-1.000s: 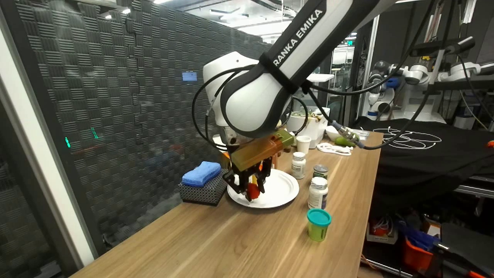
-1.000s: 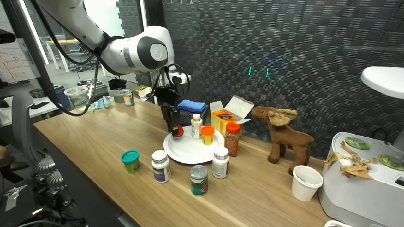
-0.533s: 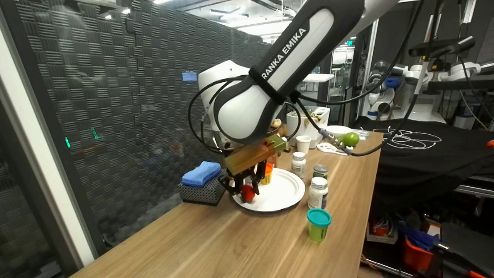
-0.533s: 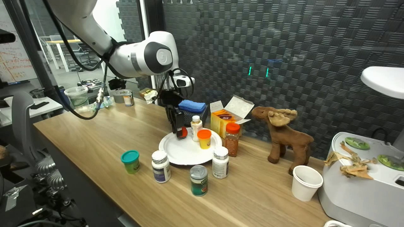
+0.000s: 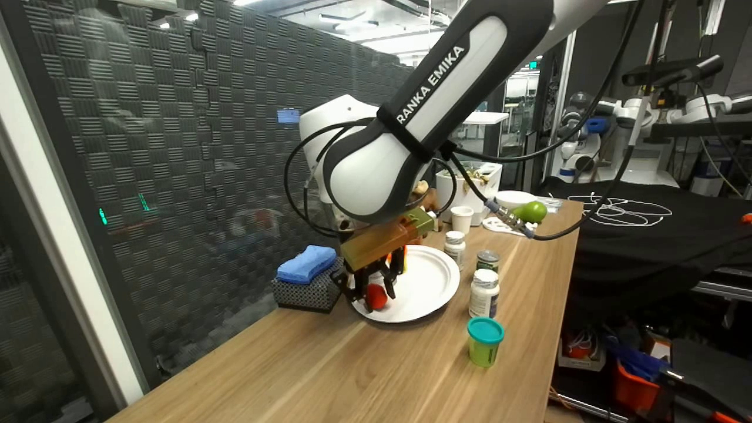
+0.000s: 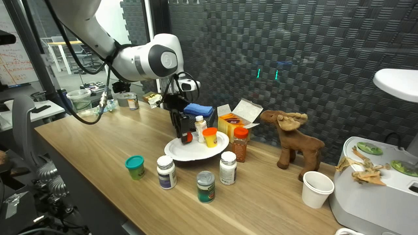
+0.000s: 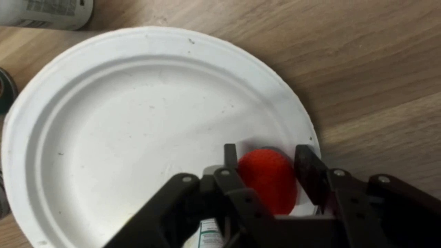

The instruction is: Pick up all the objects surrounding the white plate and arrange them on the plate

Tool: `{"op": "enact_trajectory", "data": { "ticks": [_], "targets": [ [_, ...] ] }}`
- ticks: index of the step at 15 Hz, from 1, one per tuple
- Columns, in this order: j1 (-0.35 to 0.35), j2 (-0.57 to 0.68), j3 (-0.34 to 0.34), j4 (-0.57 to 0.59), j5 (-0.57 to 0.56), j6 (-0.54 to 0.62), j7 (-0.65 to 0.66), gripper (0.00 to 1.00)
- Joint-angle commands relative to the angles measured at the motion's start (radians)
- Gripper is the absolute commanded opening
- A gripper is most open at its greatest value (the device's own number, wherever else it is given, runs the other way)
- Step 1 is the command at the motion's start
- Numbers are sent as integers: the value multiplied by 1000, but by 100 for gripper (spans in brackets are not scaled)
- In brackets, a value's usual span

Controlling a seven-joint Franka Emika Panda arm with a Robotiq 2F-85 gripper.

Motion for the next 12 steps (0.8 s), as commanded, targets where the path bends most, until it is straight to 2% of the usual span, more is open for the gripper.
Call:
{"op": "enact_trajectory", "data": {
  "ticks": [1, 3, 4, 9, 12],
  "targets": [
    [29, -33, -12, -32, -20, 19, 31, 81],
    [48, -67, -26, -56, -44, 31, 62, 97],
    [58, -82, -34, -66, -61, 40, 87, 100],
    [95, -210, -59, -172, -174, 97, 287, 100],
    [89, -317, -38, -279, -200, 86, 419, 100]
  ]
}}
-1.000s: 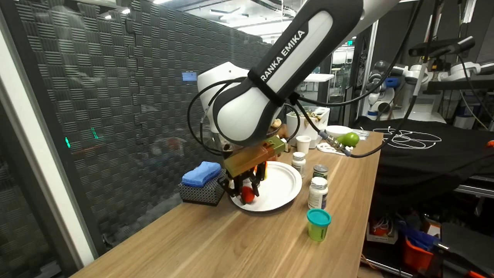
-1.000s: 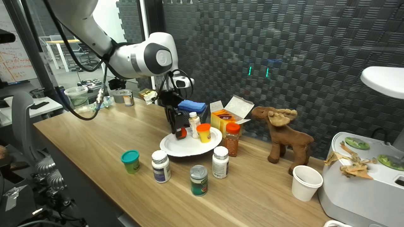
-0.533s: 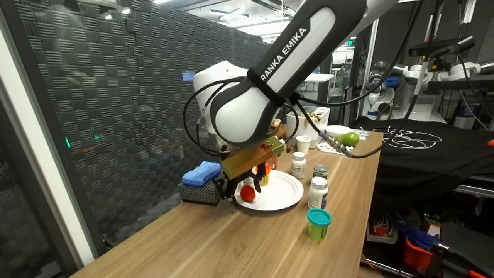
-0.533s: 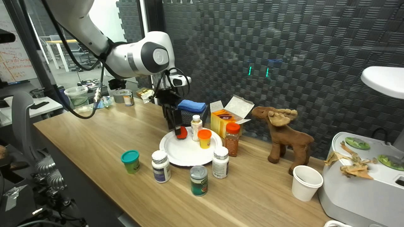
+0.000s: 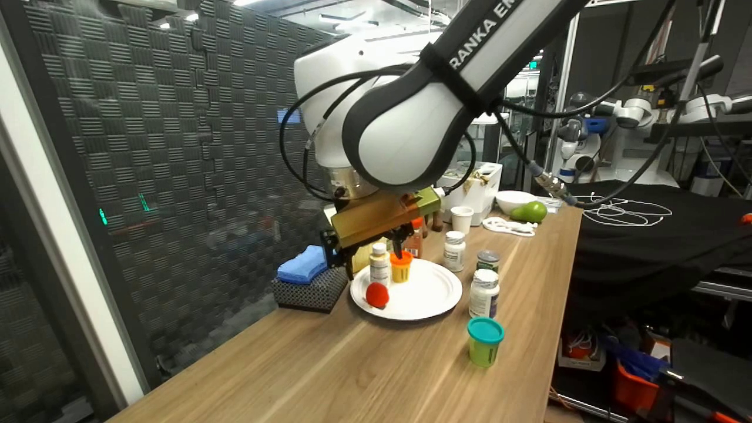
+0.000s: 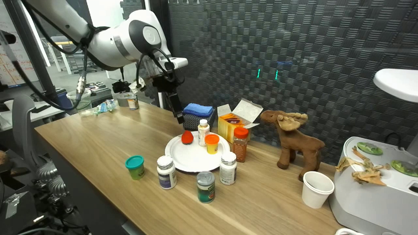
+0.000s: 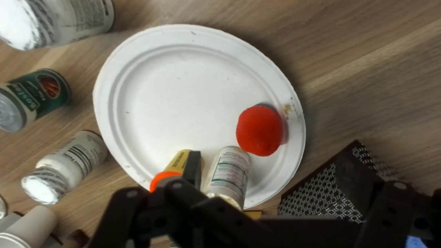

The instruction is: Pick up all the objects surrounding the white plate and arrange them on the plate

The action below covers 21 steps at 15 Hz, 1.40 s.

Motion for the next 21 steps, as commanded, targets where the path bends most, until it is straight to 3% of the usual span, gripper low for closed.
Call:
{"op": "enact_trajectory", "data": {
  "ticks": [1, 7, 11, 21],
  "targets": [
    [5, -167, 11, -181, -37, 29, 163, 100],
    [-45, -335, 89, -447, -1, 143, 349, 100],
    [-82, -398, 112, -590, -56, 218, 454, 100],
    [-166, -430, 153, -734, -76, 370, 502, 100]
  ]
}}
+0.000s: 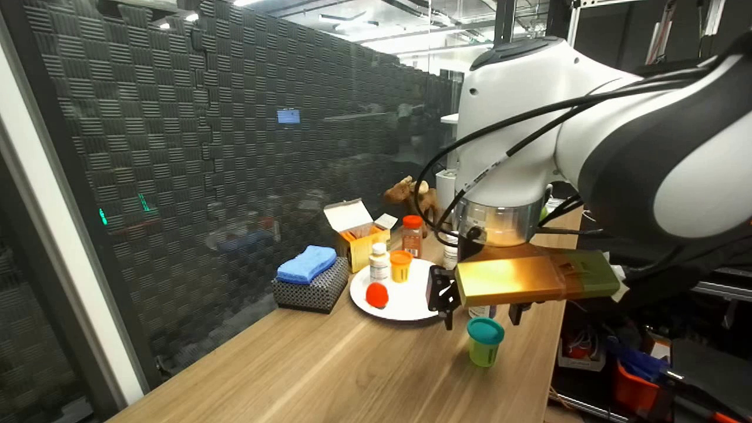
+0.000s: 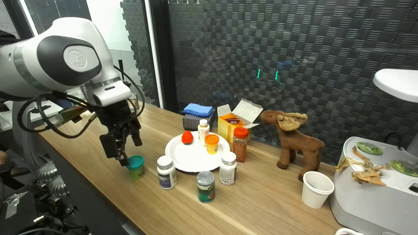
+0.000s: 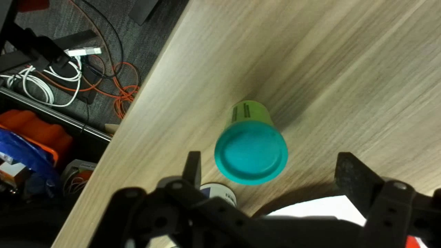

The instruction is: Pick up all the objects surrounding the white plate and arrange them on the plate

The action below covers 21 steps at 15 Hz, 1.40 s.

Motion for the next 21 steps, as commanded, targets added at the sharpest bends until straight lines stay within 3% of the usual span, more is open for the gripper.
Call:
{"op": "enact_trajectory", "data": {
  "ticks": [1, 8, 10, 16, 21],
  "targets": [
    [-37, -22, 23, -52, -6, 79, 16, 100],
    [-70, 13, 12, -43, 2, 105, -8, 98],
    [-77, 20, 12, -37, 12, 110, -23, 74],
    [-78, 29, 15, -30, 50, 124, -66, 30],
    [-73, -21, 18, -21, 84, 53, -96, 28]
  ]
}}
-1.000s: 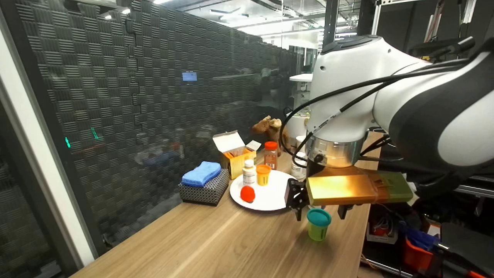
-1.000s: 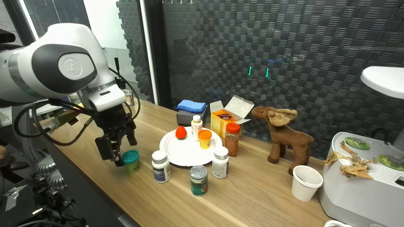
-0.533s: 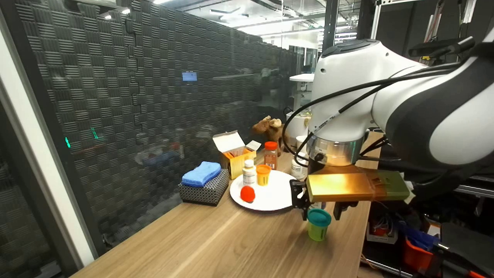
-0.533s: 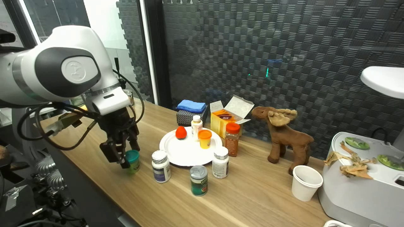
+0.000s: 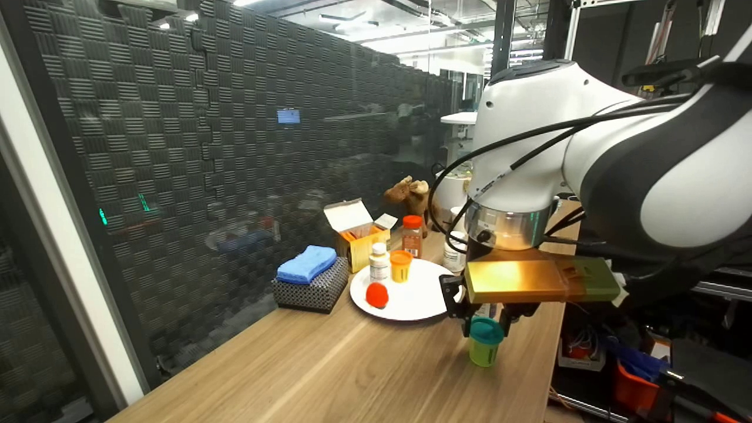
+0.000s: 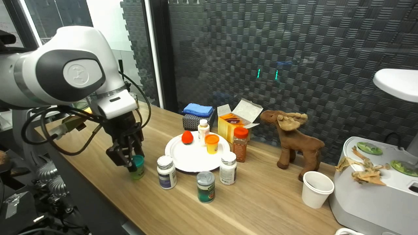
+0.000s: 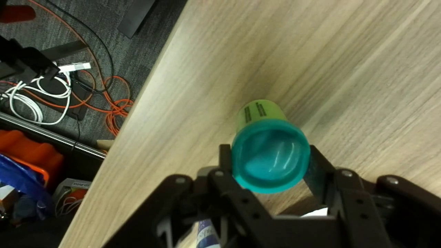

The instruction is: Pick up all the objects surrounding the white plate and arrange them on the plate

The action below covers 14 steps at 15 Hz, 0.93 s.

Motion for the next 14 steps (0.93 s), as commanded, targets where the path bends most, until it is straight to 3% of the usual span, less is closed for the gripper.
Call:
{"op": "enact_trajectory", "data": {
  "ticks": [1, 6, 14],
  "targets": [
    [-5, -55, 11, 29, 12, -73, -27, 28],
    [-19, -22, 13, 169, -11, -172, -61, 28],
    [-3, 181, -51, 386, -227, -115, -20, 28]
  ]
}}
